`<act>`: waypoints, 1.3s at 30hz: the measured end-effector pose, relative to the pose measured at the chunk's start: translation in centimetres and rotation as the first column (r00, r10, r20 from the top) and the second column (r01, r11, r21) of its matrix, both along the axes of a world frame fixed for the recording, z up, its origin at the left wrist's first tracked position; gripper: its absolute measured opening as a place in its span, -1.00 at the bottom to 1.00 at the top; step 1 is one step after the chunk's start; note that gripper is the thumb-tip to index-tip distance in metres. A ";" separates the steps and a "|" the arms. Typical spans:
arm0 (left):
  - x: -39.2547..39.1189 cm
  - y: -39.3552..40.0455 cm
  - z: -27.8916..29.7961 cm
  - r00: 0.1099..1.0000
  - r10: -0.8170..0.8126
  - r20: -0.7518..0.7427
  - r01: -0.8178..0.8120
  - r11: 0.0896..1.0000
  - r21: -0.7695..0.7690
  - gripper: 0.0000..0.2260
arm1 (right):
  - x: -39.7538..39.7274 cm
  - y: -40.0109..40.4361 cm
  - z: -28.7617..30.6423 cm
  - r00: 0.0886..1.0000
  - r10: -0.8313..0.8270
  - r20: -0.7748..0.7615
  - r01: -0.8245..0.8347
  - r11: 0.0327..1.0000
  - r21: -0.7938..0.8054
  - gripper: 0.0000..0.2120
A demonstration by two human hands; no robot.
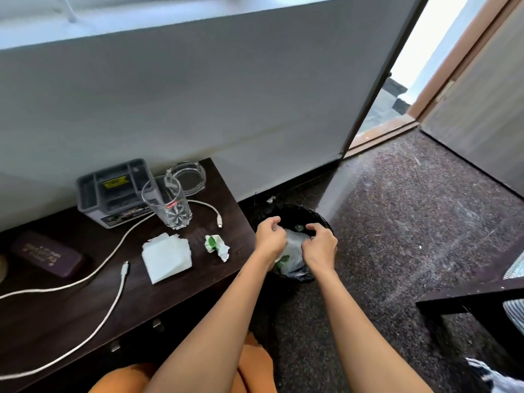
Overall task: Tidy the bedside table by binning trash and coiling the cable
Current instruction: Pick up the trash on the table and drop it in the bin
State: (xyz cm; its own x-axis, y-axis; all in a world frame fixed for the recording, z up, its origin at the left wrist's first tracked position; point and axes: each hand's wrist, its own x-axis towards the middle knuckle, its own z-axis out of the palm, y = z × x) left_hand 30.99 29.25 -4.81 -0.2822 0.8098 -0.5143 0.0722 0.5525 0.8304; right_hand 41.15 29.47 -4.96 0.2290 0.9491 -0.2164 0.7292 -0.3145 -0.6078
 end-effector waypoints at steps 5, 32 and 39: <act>-4.2 -3.3 1.9 0.968 0.238 0.073 -0.246 0.963 0.111 -0.69 | -3.1 -2.0 1.3 0.996 0.044 -0.078 -0.042 0.999 0.016 -0.64; -20.6 -17.3 4.1 0.826 0.540 0.161 -0.552 0.833 0.041 -0.89 | -16.2 -8.6 2.1 0.700 0.673 0.238 -0.634 0.739 -0.227 -0.33; -20.7 -16.9 3.4 0.825 0.543 0.159 -0.554 0.832 0.033 -0.88 | -16.5 -8.0 1.1 0.735 0.607 0.301 -0.603 0.789 -0.118 -0.64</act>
